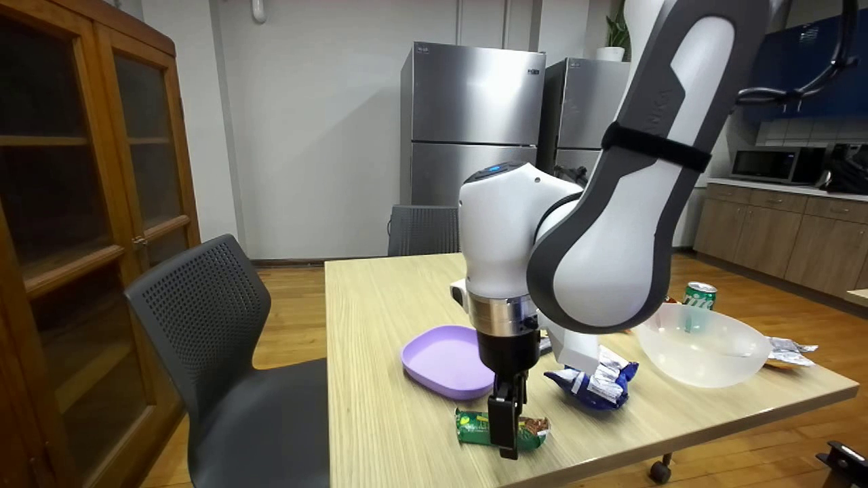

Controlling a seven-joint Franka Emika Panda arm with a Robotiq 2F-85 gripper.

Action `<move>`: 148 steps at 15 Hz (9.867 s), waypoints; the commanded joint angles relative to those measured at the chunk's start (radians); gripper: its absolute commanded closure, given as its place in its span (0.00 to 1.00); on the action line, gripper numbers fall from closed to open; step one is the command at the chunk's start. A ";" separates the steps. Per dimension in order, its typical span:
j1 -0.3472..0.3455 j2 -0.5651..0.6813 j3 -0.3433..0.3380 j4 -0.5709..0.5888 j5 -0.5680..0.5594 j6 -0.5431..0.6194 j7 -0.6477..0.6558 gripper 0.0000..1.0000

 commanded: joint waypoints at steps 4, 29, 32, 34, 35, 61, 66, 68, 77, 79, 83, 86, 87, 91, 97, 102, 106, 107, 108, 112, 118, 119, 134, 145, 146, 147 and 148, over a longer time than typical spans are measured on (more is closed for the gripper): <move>-0.019 0.070 0.030 0.076 0.054 -0.005 -0.048 0.00; 0.002 -0.088 -0.016 0.045 0.043 -0.031 0.022 0.85; -0.019 -0.074 0.002 0.086 0.078 -0.066 0.005 0.85; -0.018 -0.066 0.000 0.113 0.086 -0.087 0.009 0.85; -0.022 -0.062 0.004 0.130 0.098 -0.104 0.005 0.85; -0.080 0.182 0.053 0.480 0.264 -0.235 -0.043 0.20; -0.074 0.064 0.031 0.362 0.256 -0.249 0.000 0.00; -0.066 -0.004 0.011 0.295 0.238 -0.271 0.023 0.00; -0.094 -0.107 -0.023 0.174 0.220 -0.273 0.111 0.00; -0.107 -0.135 -0.024 0.142 0.220 -0.273 0.111 0.00; -0.111 -0.147 -0.023 0.128 0.221 -0.272 0.111 0.00; -0.111 -0.147 -0.023 0.127 0.221 -0.272 0.111 0.00; -0.111 -0.147 -0.023 0.127 0.221 -0.272 0.111 0.00; -0.113 -0.131 -0.035 0.135 0.221 -0.270 0.142 0.00; -0.160 -0.128 -0.056 0.136 0.277 -0.334 0.191 0.00; -0.192 -0.166 -0.066 0.088 0.359 -0.367 0.276 0.00; -0.196 -0.147 -0.079 0.071 0.421 -0.343 0.402 0.00; -0.191 -0.134 -0.087 0.069 0.427 -0.332 0.446 0.00; -0.192 -0.118 -0.092 0.074 0.440 -0.327 0.476 0.00; -0.195 -0.065 -0.123 0.093 0.470 -0.310 0.585 0.00; -0.220 -0.012 -0.153 0.127 0.549 -0.273 0.609 0.00; -0.223 -0.011 -0.157 0.131 0.558 -0.271 0.608 0.00; -0.228 -0.017 -0.150 0.144 0.585 -0.251 0.586 0.73; -0.222 -0.149 -0.144 0.058 0.554 -0.242 0.531 1.00; -0.228 -0.165 -0.145 0.053 0.556 -0.249 0.520 1.00; -0.230 -0.180 -0.149 0.048 0.553 -0.251 0.519 1.00; -0.231 -0.195 -0.159 0.043 0.544 -0.251 0.527 1.00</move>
